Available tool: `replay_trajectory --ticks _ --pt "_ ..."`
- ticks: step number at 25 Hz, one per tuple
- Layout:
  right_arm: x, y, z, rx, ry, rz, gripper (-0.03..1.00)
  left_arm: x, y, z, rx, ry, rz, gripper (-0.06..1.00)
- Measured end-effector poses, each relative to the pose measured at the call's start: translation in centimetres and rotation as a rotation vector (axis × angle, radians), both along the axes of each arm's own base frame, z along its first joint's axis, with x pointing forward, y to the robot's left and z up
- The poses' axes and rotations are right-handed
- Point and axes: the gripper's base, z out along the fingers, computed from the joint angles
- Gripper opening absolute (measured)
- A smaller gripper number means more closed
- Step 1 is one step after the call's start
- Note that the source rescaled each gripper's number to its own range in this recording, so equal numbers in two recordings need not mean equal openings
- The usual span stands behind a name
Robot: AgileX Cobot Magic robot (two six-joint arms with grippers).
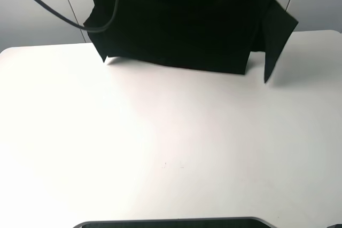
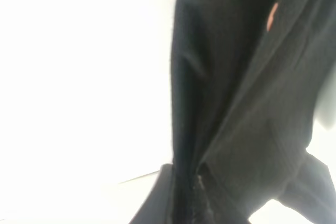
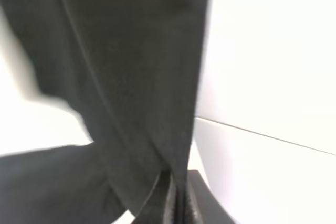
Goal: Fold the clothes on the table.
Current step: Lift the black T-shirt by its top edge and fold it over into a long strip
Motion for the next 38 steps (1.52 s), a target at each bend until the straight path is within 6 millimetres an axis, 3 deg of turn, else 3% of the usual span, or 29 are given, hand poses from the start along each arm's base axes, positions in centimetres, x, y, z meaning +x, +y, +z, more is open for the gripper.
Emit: replay_trajectory --ticks 2,4,6,9,13,15,17,19,21,24,29,38 --pt "-0.7 0.0 1.9 0.055 0.019 -0.025 0.0 -1.3 0.8 2.2 0.003 0.032 0.027 0.0" --pt "-1.7 0.5 2.2 0.133 0.107 -0.038 0.0 -3.1 1.7 2.8 0.063 0.158 0.061 0.0" --pt "-2.4 1.3 1.1 0.232 0.206 -0.029 0.0 -4.2 2.2 2.7 0.081 0.249 0.099 0.0" --pt "-3.6 2.3 -2.3 0.318 0.379 -0.019 0.0 -5.4 2.1 0.6 0.058 0.373 0.118 0.0" --pt "-6.1 2.0 -8.7 0.293 0.63 -0.058 0.0 -8.6 1.9 -7.2 0.139 0.667 0.1 0.0" --pt "-8.0 1.4 -11.9 0.257 0.753 -0.09 0.0 -11.3 3.0 -12.1 0.234 0.84 0.112 0.0" --pt "-10.1 0.8 -14.9 0.24 0.857 -0.121 0.0 -13.9 4.5 -15.7 0.33 0.974 0.118 0.0" --pt "-11.8 0.4 -17.2 0.251 0.901 -0.137 0.0 -16.3 5.9 -18.1 0.399 1.071 0.123 0.0" --pt "-13.1 0.2 -19.1 0.28 0.908 -0.151 0.0 -17.3 6.3 -19.4 0.395 1.078 0.118 0.0" --pt "-13.5 0.0 -20.2 0.298 0.869 -0.149 0.0 -17.1 6.2 -20.0 0.361 1.029 0.11 0.0" --pt "-11.9 0.5 -19.6 0.327 0.753 -0.112 0.0 -15.2 5.6 -19.4 0.338 0.879 0.074 0.0" --pt "-6.7 1.7 -15.0 0.341 0.474 -0.002 0.0 -11.1 5.0 -17.0 0.347 0.56 0.109 0.0"
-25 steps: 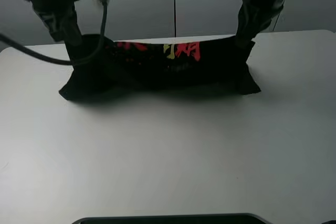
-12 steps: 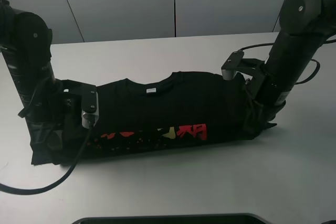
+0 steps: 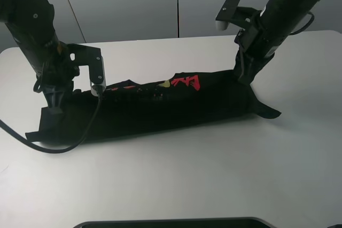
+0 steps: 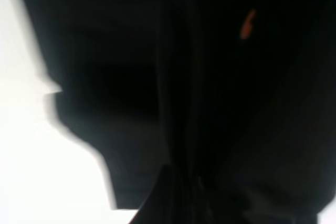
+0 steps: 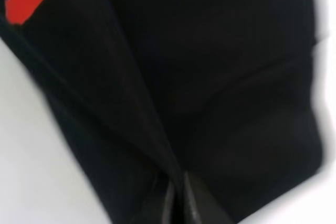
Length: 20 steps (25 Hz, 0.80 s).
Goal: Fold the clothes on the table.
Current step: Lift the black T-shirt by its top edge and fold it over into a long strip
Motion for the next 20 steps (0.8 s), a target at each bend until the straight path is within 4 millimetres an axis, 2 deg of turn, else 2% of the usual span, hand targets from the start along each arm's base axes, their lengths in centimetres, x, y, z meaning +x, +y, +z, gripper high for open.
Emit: replay_trajectory --ticks 5,9,12,16,18,20 --pt "1.9 0.4 0.0 0.027 -0.165 -0.009 0.0 2.2 1.3 0.4 -0.072 -0.13 0.035 0.0" --pt "3.3 0.8 -2.6 0.025 -0.193 -0.024 0.0 3.8 2.9 0.6 -0.136 -0.204 0.081 0.0" --pt "3.9 0.9 -5.1 0.012 -0.176 -0.028 0.0 4.8 3.3 0.4 -0.198 -0.252 0.104 0.0" --pt "4.7 1.1 -7.5 0.008 -0.191 -0.039 0.0 5.4 3.0 -3.4 -0.176 -0.173 0.111 0.0" --pt "5.1 1.2 -7.8 0.017 -0.227 -0.049 0.0 5.4 3.0 -6.1 -0.146 -0.107 0.115 0.0" --pt "5.3 1.2 -7.8 0.023 -0.253 -0.053 0.01 5.5 3.0 -7.6 -0.129 -0.071 0.117 0.0"
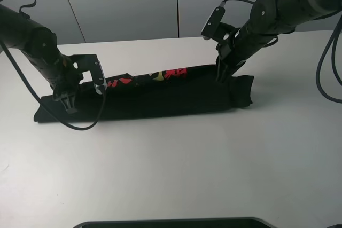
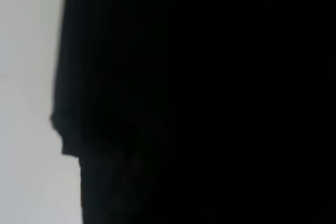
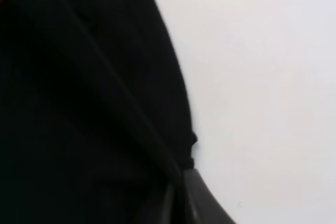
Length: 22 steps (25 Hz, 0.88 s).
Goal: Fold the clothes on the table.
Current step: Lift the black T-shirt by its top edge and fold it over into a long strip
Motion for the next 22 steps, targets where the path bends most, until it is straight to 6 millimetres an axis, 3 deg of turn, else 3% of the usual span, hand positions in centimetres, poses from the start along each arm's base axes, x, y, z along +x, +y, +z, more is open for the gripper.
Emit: replay_trajectory --ticks 4,10,13,15,20,22 --pt "0.2 0.0 0.1 0.007 -0.03 -0.004 0.2 0.1 0.0 -0.1 0.002 0.0 -0.003 0.0" --pt "0.6 0.1 0.3 0.023 -0.073 -0.018 0.59 0.4 -0.1 -0.1 -0.004 -0.029 -0.009 0.0" --pt "0.7 0.1 0.4 0.029 -0.09 -0.023 0.65 0.8 -0.1 0.6 -0.017 -0.076 0.03 0.0" --pt "0.8 0.1 0.6 0.032 -0.107 -0.023 0.65 1.5 -0.3 2.4 -0.041 -0.143 0.051 0.0" --pt "1.2 0.2 3.0 0.062 -0.203 -0.029 0.65 3.0 -1.0 9.7 -0.151 -0.372 0.051 0.02" --pt "1.1 0.2 3.9 0.071 -0.227 -0.029 0.65 3.2 -1.1 11.3 -0.169 -0.413 0.053 0.04"
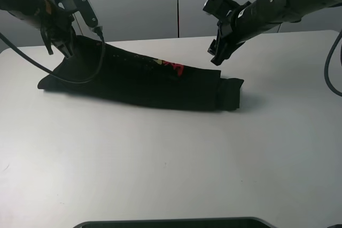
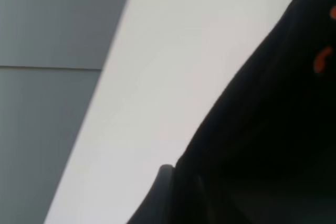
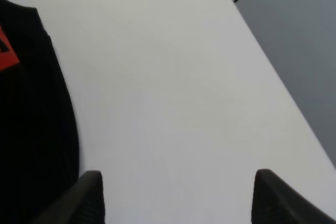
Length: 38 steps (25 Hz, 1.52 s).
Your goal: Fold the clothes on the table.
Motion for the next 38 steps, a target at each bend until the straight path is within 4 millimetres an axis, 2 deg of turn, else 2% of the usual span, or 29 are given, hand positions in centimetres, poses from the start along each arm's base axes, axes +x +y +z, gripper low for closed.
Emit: replay_trajectory --ticks 2,6,13,16,18,21,23,30,34,38 --pt "-0.1 0.0 0.5 0.004 -0.011 0.0 0.65 0.0 0.1 0.5 0.002 -0.004 0.006 0.06" --pt "-0.3 -0.1 0.9 0.01 0.004 -0.004 0.65 -0.1 0.2 -0.2 0.018 0.034 0.025 0.11" --pt "-1.2 -0.1 1.9 0.043 0.083 -0.036 0.65 0.4 -0.1 -3.2 0.04 0.099 0.022 0.19" --pt "-1.8 -0.2 2.4 0.047 0.135 -0.036 0.65 0.7 -0.2 -5.0 0.051 0.129 0.013 0.29" --pt "-2.1 -0.2 2.3 0.039 0.168 -0.031 0.65 0.8 -0.3 -5.9 0.056 0.146 0.01 0.41" --pt "-2.5 -0.3 2.2 0.036 0.214 -0.036 0.65 0.8 -0.3 -6.2 0.045 0.161 0.022 0.57" --pt "-2.7 -0.3 2.1 0.066 0.254 -0.083 0.65 0.7 -0.3 -6.3 0.026 0.176 0.049 0.63" --pt "-3.2 0.4 1.5 0.284 0.428 -0.321 0.65 -0.1 -0.1 -6.7 -0.051 0.277 0.208 0.64" --pt "-3.4 1.2 -0.4 0.413 0.579 -0.448 0.71 -0.4 -0.1 -6.8 -0.063 0.311 0.244 0.64" --pt "-3.3 1.5 -2.8 0.421 0.657 -0.497 0.74 -0.4 -0.1 -6.9 -0.073 0.316 0.252 0.64"
